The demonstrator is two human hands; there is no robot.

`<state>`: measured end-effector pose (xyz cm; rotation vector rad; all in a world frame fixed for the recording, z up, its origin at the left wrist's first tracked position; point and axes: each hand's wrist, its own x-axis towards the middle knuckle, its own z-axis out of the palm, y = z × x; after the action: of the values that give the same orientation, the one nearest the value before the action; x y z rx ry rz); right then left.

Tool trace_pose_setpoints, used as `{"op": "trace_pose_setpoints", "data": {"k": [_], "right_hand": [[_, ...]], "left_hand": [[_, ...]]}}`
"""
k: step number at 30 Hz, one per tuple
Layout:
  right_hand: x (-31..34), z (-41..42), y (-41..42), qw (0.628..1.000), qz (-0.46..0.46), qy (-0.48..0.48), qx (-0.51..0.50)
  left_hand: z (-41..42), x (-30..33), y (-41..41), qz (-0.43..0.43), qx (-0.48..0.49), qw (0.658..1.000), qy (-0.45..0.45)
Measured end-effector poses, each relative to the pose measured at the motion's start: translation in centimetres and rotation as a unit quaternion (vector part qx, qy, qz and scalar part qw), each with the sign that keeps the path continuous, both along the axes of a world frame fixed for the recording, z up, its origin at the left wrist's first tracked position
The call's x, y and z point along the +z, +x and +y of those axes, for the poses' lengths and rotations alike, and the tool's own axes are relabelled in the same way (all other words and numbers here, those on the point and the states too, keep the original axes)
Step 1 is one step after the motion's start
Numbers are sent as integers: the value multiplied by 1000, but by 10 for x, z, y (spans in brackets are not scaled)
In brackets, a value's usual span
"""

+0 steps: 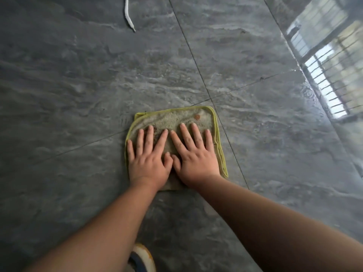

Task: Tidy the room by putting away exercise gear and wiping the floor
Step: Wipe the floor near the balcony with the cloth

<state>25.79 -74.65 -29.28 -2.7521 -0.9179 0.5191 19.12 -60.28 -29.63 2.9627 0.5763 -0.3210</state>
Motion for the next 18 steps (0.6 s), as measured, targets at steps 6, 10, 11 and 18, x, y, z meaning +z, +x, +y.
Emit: {"op": "trace_pose_setpoints", "data": {"k": [6, 10, 11, 18], "right_hand": [[2, -17, -7, 999, 7, 23, -38], [1, -69, -29, 996, 11, 20, -81], [2, -88, -37, 995, 13, 17, -97], [1, -236, -66, 966, 6, -53, -253]], "left_hand": [[-24, 1, 1, 26, 7, 999, 26], [-77, 3, -2, 54, -40, 998, 19], [-96, 3, -5, 56, -54, 997, 14], [-241, 5, 12, 57, -224, 972, -38]]}}
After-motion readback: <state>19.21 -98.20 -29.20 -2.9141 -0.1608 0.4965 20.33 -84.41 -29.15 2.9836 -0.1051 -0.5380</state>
